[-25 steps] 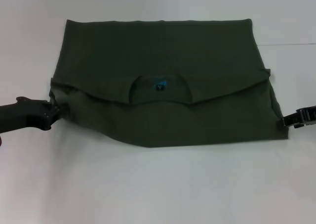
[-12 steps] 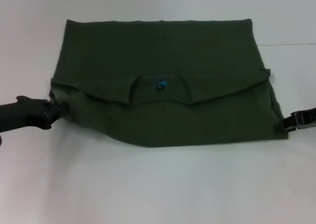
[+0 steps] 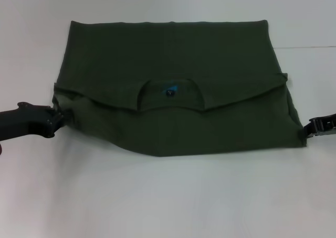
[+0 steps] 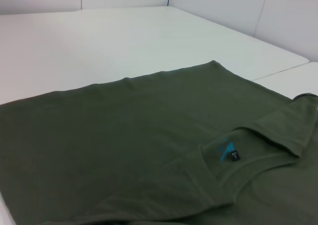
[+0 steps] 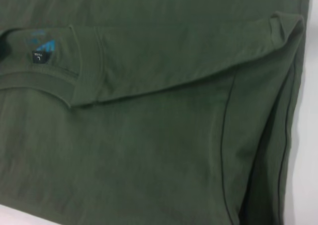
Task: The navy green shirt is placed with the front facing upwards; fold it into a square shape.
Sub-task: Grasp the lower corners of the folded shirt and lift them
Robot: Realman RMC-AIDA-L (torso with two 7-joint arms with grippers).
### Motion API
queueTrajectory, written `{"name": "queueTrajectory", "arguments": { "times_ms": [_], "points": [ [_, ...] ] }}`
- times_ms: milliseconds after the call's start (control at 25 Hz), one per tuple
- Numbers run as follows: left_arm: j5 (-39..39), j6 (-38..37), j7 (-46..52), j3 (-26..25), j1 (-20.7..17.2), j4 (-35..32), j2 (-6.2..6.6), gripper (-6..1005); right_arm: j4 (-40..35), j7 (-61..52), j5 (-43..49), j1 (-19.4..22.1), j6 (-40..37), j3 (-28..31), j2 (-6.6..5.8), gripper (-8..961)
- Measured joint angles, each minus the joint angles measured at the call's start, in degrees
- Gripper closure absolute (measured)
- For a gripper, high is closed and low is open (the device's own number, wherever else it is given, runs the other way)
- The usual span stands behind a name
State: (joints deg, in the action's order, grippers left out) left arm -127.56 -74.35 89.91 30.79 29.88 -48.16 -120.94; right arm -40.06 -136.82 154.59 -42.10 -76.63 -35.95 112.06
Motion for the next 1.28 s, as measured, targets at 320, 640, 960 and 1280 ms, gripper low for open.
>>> {"name": "queueTrajectory", "arguments": {
  "times_ms": [320,640,960,1280],
  "points": [
    [0.0,-0.8,-1.3,0.0,-0.6,0.0,0.31,929,-1.1,3.9,-2.5,2.5,0.0,0.4,0.04,940],
    [-0.1,-5.6,-2.5,-0.3,-3.0,-2.2,0.53,928,-6.6,14.3,-12.0,11.2,-0.8,0.4,2.10,941],
    [-0.4,-13.6,-9.4,-0.4,-7.2,-6.0,0.02,926,-9.8,30.8,-26.9,21.4,-4.8,4.0,4.61,940],
    [-2.8,-19.8,-14.2,-1.6,-10.3,-7.8,-0.73,924,-6.0,44.7,-29.2,25.7,-9.7,13.2,6.13,941]
  ]
}}
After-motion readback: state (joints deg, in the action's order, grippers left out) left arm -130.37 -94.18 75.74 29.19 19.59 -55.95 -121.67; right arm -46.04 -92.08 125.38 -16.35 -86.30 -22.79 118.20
